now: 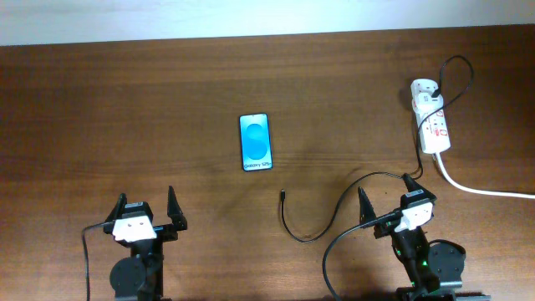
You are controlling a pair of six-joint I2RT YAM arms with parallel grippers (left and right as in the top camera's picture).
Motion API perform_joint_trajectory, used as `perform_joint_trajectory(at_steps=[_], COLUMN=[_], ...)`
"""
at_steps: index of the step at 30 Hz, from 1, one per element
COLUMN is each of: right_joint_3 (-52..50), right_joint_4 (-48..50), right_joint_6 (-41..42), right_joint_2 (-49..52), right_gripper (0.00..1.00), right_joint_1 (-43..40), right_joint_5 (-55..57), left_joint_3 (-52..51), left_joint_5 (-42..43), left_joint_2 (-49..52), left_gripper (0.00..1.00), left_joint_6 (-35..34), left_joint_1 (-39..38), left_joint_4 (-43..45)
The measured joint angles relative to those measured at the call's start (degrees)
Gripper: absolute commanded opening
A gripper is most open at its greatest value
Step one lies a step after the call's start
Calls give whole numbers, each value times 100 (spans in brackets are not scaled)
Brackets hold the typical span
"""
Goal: Plug charger to phone and switch on socket
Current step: 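Move the left gripper over the blue Galaxy phone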
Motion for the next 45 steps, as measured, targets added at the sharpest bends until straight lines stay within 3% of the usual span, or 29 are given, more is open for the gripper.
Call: perform_joint_trajectory(at_steps=[10,14,15,17,18,21,23,27,29,31,35,37,39,42,43,45], right_joint_3=[0,0,0,0,0,0,0,0,0,0,0,0,0,0,0,0], right_joint_4=[0,0,-2,-2,-2,-2,-2,-7,-4,-4,-4,-4,-4,-7,-4,-4], right_joint_6=[0,-2,0,-4,0,-2,-4,0,-2,-2,-2,-2,0,0,-2,-2], right_joint_2=[0,4,15,22,22,26,26,46,39,28,31,31,31,31,31,31], right_gripper=[98,98,98,98,98,98,98,98,98,98,98,98,98,98,98,99], right_joint_1=[0,0,0,0,0,0,0,0,0,0,0,0,0,0,0,0], right_joint_5=[2,4,22,22,24,24,28,68,72,79,85,83,83,85,85,87], left_joint_3=[-17,-39,4,-35,-9,358,1360,3799,4719,4789,4850,5211,5895,7283,8155,9239], left_joint_5=[223,887,1156,1513,1770,2083,2236,3099,4454,6013,6690,6277,5458,3504,2590,1637], left_joint_2=[4,44,35,26,17,151,927,3604,5060,5698,5923,5952,6109,6682,7270,8474], left_gripper=[99,99,99,99,99,99,99,99,99,99,99,99,99,99,99,99], left_joint_6=[-2,-20,-22,-20,-20,-22,-20,-20,-20,-138,-442,-382,98,531,621,658], left_joint_1=[0,0,0,0,0,0,0,0,4,-4,-4,-111,-446,-1425,-1958,-2474], left_joint_4=[232,1716,2900,4387,4666,4172,3359,765,815,1655,1563,363,-1279,-3080,-4068,-5187])
